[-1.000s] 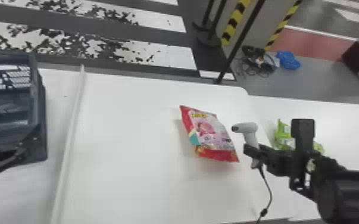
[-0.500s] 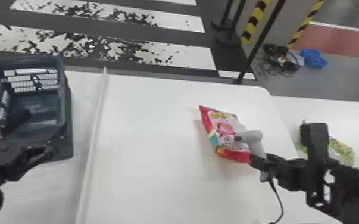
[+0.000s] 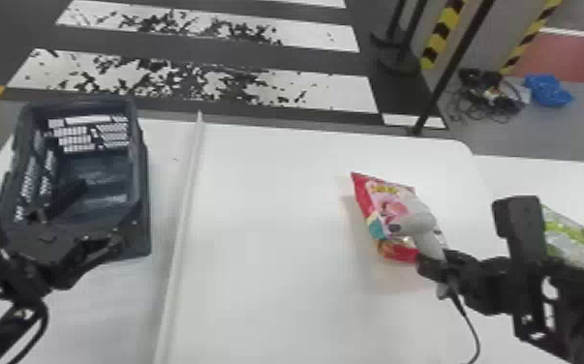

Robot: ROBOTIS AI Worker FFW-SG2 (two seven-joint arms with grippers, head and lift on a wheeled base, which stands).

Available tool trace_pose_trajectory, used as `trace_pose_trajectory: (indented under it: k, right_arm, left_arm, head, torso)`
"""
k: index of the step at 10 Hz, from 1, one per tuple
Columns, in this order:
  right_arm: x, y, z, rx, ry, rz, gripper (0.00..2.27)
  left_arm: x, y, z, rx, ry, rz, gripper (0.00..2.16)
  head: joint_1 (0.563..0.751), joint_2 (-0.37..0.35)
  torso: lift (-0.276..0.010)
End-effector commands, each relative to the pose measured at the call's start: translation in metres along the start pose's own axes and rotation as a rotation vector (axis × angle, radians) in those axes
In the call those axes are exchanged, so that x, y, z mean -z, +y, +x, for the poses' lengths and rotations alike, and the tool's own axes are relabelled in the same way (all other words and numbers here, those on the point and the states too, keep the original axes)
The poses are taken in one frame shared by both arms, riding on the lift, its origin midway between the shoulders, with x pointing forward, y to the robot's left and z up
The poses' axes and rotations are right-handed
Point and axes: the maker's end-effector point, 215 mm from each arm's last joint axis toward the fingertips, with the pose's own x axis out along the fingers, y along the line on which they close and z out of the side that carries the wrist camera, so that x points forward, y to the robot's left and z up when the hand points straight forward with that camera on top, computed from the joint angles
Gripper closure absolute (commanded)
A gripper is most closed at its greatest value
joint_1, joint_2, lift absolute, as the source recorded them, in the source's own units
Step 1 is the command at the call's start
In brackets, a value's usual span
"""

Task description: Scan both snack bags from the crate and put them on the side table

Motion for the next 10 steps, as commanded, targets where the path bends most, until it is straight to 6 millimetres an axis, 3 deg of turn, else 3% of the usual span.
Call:
trace_pose_trajectory:
  k: [1,9,10]
  right_arm:
    - [0.0,0.003,0.005,0.001,0.008,-0.012,2.25]
    - [0.001,0.004,0.011,0.001,0.018,-0.014,2.25]
    - [-0.005,-0.01,0.01,0.026,0.001,-0.002,2.25]
  left_arm:
    - [0.0,0.0,0.0,0.0,0.0,0.0,0.1]
    - [0.002,0.001,-0.001,-0.002,0.003,-0.001,0.1]
    - [0.001,0.001,-0.001,-0.001,0.001,-0.002,0.1]
  head:
    - [0.695,-0.13]
    - [0.695,-0.122]
    - [0.695,-0.122]
  torso:
    - [-0.087]
    - [-0.087]
    - [-0.087]
